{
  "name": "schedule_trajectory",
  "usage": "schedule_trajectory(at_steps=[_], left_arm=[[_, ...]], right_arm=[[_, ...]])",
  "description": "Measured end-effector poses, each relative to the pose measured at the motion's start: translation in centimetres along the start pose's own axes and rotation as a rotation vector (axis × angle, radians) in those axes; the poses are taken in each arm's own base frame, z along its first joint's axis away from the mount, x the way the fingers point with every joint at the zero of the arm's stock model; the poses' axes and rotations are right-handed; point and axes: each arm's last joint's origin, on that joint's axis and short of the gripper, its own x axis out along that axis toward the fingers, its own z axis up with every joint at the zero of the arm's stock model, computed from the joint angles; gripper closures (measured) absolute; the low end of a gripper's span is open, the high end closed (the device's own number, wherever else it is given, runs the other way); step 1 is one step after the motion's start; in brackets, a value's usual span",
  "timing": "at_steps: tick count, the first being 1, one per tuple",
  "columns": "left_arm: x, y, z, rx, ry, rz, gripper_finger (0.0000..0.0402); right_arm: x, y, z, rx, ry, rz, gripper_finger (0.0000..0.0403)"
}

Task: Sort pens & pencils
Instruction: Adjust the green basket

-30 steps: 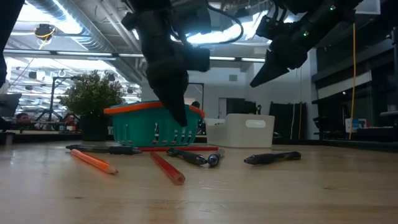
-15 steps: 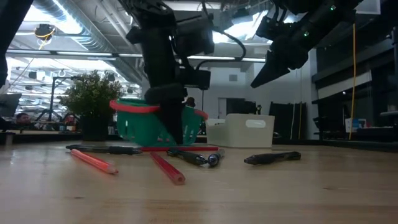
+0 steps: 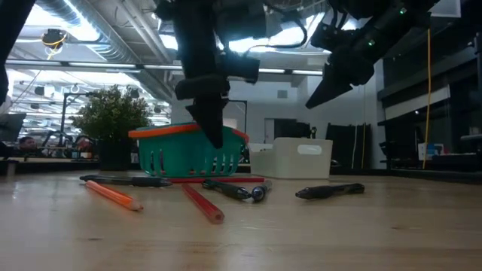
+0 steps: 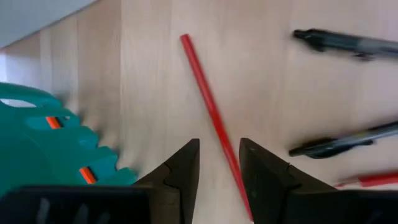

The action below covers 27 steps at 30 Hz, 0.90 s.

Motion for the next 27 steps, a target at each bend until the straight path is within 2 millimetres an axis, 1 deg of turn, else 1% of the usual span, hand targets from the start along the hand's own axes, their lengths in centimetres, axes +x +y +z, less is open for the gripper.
schedule_trajectory(at_steps=[6,14,18,27], left_arm=[[-0.3,-0.9,-0.4,0.002,0.028,-0.004,0.0294],[-0.2,-0.2,-0.9,-0.018,0.077,0.083,0.0294],[0.2,0.5,-1.1,-0.032,0.1,0.09,0.0294],[1.7,3.5,-2.1,-0.094,0.172,0.116,0.0294]], right_arm=[[0.0,0.0,0.0,0.001,0.005,0.0,0.0264],[0.0,0.0,-0.1,0.023,0.007,-0.001,0.0264],[0.0,0.0,-0.1,0.023,0.008,-0.001,0.0264],[0.0,0.0,-0.1,0.02,0.012,-0.001,0.0264]])
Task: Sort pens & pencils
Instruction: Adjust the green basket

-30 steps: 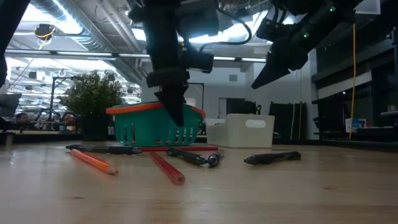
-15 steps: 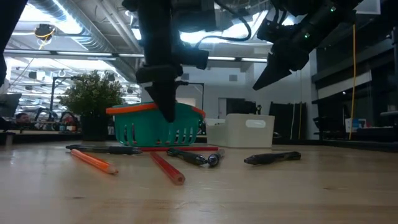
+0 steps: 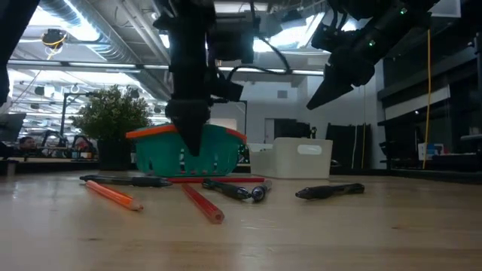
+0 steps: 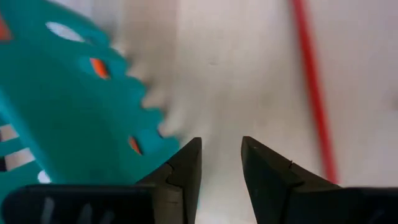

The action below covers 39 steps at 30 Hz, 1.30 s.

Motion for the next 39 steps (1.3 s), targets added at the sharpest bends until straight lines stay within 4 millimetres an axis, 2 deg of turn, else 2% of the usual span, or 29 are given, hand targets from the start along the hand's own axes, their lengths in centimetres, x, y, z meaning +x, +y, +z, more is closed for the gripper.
schedule_trajectory(at_steps=[11,18,29,34,39], left_arm=[[1.1,3.3,0.2,-0.007,0.023,0.102,0.0294],[1.6,4.8,1.0,-0.006,-0.046,0.119,0.0294],[2.3,7.2,1.2,-0.024,-0.048,0.189,0.0294],[2.2,7.2,1.7,-0.023,-0.102,0.195,0.0294],[1.6,5.0,1.8,-0.006,-0.114,0.152,0.0294]], right_arm=[[0.0,0.0,0.0,-0.005,0.005,-0.002,0.0264],[0.0,0.0,-0.1,-0.004,0.005,-0.001,0.0264],[0.0,0.0,-0.1,-0.004,0.013,0.0,0.0264],[0.0,0.0,-0.1,-0.003,0.012,0.0,0.0264],[0.0,0.0,-0.1,-0.003,0.012,0.0,0.0264]])
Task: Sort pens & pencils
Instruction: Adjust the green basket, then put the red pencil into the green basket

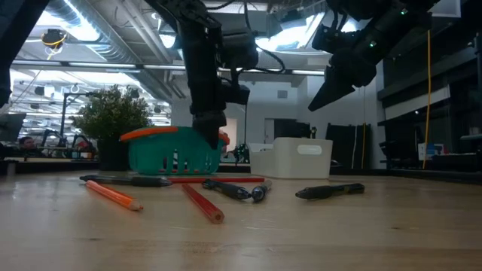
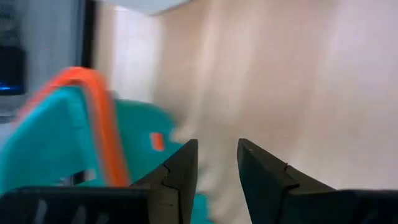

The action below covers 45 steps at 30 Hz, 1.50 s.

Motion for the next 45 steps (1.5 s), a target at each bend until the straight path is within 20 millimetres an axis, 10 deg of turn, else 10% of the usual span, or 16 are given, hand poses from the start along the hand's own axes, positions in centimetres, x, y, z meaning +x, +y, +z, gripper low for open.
schedule_trajectory(at_steps=[13,45], left_arm=[[-4.2,-7.9,-1.0,0.148,-0.024,-0.14,0.0294],[-2.7,-7.5,0.3,-0.053,-0.057,-0.394,0.0294]], right_arm=[[0.0,0.0,0.0,0.001,-0.001,-0.001,0.0264],[0.0,0.0,0.0,0.003,-0.001,0.008,0.0264]])
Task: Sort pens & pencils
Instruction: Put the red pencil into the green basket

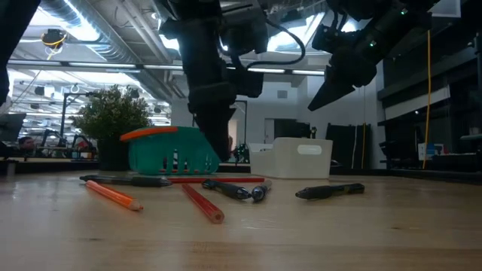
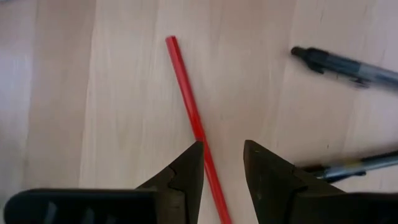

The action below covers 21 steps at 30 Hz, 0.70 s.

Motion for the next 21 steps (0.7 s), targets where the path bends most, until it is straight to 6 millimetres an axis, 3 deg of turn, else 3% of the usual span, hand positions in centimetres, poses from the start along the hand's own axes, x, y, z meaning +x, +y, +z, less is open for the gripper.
schedule_trajectory(at_steps=[21], left_arm=[[3.4,0.7,-0.2,-0.027,0.08,-0.064,0.0294]], right_arm=[[0.0,0.0,-0.1,0.004,0.009,0.001,0.0264]])
